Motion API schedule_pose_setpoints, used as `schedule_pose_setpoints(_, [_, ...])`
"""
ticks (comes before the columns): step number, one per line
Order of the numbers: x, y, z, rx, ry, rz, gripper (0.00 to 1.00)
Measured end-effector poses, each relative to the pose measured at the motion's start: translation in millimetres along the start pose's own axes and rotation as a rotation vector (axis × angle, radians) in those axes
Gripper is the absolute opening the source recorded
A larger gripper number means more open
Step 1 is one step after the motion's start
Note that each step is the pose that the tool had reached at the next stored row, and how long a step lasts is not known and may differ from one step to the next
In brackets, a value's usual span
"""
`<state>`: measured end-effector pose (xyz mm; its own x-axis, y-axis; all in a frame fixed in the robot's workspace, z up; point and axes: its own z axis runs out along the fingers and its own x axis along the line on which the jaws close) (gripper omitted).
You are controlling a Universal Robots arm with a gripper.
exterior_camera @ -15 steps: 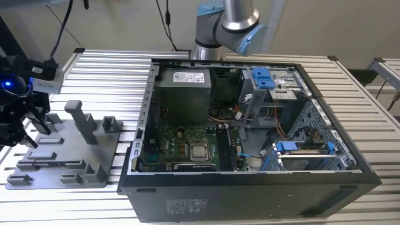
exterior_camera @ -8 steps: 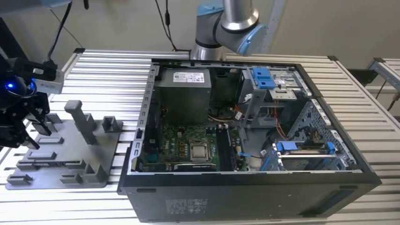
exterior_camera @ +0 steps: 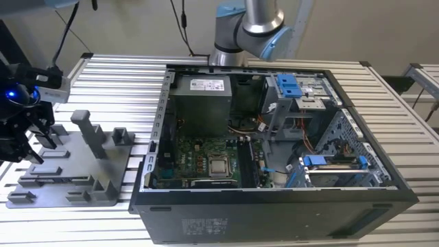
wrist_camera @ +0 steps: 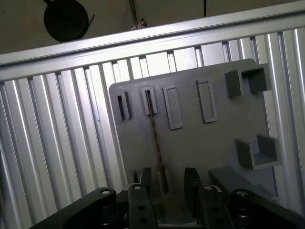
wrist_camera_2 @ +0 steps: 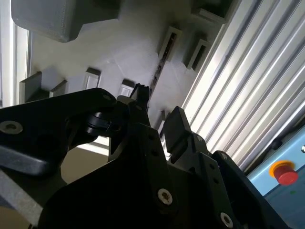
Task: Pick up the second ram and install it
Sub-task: 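Pick up the second ram and move it above second insertion slot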
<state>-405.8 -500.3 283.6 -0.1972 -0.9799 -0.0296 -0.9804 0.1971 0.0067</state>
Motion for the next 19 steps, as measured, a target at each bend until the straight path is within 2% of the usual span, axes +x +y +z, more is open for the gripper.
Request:
schedule_pose_setpoints(6, [0.1, 0.1, 3.2, 0.0014, -0.0002, 0.000, 0.42])
schedule_pose_setpoints(19, [0.6, 0.3, 16.7, 0.0040, -0.0007, -0.001, 0.42])
